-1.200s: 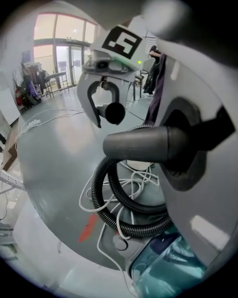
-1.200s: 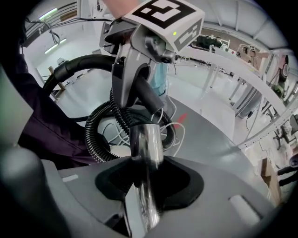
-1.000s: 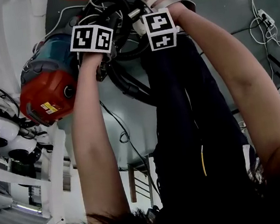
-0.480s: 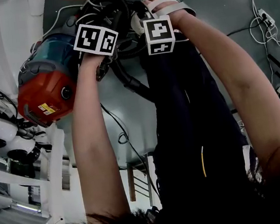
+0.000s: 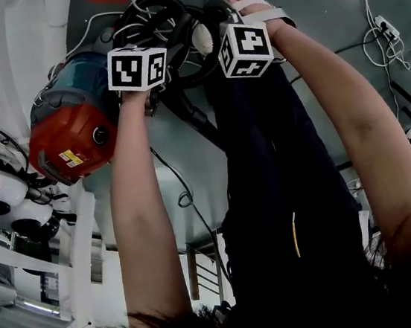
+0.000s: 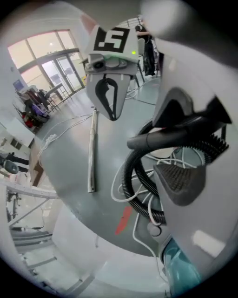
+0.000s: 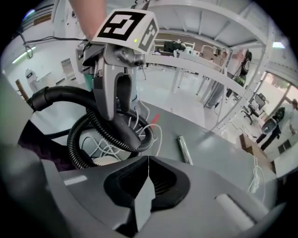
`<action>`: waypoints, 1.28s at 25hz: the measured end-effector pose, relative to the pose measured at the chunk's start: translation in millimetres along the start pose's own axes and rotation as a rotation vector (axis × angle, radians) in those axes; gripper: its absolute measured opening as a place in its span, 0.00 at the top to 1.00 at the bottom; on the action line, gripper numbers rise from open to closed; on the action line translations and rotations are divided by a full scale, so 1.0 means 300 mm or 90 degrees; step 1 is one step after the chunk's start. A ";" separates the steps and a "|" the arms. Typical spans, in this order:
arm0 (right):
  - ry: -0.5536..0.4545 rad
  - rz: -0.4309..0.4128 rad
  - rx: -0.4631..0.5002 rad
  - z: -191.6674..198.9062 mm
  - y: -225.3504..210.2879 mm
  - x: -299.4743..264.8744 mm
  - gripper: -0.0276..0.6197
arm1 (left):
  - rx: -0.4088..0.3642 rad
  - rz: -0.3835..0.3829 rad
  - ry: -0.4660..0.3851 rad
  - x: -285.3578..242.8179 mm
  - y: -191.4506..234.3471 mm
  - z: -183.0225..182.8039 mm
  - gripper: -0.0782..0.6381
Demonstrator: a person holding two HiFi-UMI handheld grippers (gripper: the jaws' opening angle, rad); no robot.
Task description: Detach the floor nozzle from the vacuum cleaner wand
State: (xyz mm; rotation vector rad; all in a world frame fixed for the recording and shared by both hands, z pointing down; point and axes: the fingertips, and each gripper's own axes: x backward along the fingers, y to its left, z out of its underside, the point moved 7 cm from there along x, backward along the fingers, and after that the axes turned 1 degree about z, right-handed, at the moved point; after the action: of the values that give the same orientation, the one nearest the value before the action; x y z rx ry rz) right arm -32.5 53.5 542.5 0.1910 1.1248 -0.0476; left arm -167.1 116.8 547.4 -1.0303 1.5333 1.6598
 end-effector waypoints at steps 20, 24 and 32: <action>-0.031 0.156 -0.516 0.076 -0.254 0.345 0.96 | 0.023 -0.079 -0.316 0.323 -0.202 -0.212 0.88; -0.034 0.165 -0.633 0.102 -0.261 0.406 0.96 | 0.030 -0.093 -0.347 0.358 -0.255 -0.234 0.88; -0.020 0.148 -0.682 0.127 -0.220 0.411 0.96 | 0.068 -0.092 -0.330 0.314 -0.276 -0.243 0.88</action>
State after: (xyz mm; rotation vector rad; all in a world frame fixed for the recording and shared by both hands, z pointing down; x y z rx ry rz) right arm 45.9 -10.8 439.0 -0.6346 0.9603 0.7438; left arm -132.2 48.7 424.2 -0.5748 1.1593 1.5672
